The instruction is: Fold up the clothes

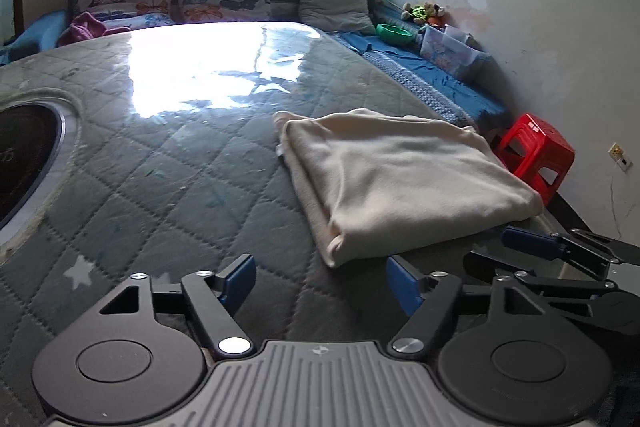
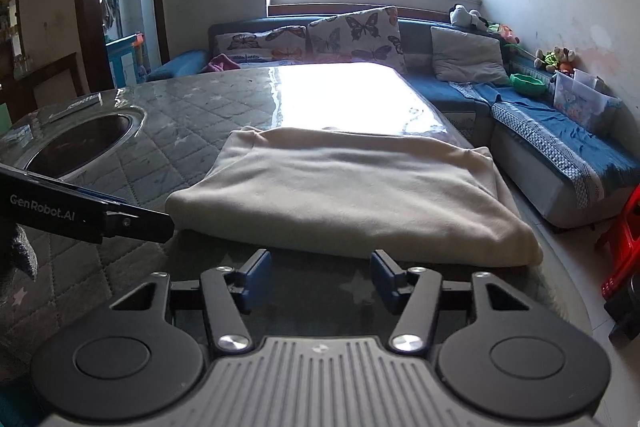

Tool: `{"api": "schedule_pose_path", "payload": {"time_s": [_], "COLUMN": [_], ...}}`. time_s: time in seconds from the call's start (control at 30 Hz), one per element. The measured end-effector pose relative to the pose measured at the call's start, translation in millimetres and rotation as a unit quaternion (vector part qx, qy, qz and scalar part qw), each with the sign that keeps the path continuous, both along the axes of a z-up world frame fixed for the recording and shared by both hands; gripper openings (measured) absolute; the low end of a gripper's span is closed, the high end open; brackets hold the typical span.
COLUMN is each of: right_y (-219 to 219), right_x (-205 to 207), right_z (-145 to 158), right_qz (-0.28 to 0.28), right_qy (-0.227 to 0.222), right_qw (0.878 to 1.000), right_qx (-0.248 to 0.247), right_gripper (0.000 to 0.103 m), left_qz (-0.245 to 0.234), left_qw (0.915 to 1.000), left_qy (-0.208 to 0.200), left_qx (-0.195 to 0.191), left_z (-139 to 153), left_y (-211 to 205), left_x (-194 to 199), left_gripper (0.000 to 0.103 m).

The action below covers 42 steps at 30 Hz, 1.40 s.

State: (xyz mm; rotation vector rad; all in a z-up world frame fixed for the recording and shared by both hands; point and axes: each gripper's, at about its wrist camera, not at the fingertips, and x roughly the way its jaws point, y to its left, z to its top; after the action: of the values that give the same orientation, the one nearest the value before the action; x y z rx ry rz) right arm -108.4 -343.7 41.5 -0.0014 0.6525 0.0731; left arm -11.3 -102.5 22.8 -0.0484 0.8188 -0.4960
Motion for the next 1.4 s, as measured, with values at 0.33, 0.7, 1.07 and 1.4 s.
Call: {"api": "schedule_pose_path", "payload": {"time_s": [0.33, 0.7, 1.07, 1.4], "right_y": [7.8, 9.4, 15.5, 14.8], "right_x": [-4.3, -12.4, -16.5, -19.8], "right_z": [-3.5, -5.3, -6.1, -8.6], "right_qz": [-0.008, -0.038, -0.047, -0.058], "right_qy": [0.004, 0.001, -0.003, -0.001], "right_qw": [1.000, 0.999, 0.999, 0.998], "right_qx": [0.000, -0.002, -0.011, 0.003], "right_gripper": [0.075, 0.095, 0.103, 0.103], "left_qz": [0.011, 0.017, 0.030, 0.039], "left_qw": [0.9999, 0.9997, 0.9991, 0.9987], "left_qy": [-0.009, -0.010, -0.015, -0.017], "left_qx": [0.007, 0.015, 0.025, 0.027], "left_z": [0.1, -2.5, -2.1, -2.6], "left_y": [9.6, 12.0, 16.1, 19.0], "left_x": [-13.3, -22.4, -32.0, -40.5], "left_gripper": [0.103, 0.103, 0.103, 0.103]}}
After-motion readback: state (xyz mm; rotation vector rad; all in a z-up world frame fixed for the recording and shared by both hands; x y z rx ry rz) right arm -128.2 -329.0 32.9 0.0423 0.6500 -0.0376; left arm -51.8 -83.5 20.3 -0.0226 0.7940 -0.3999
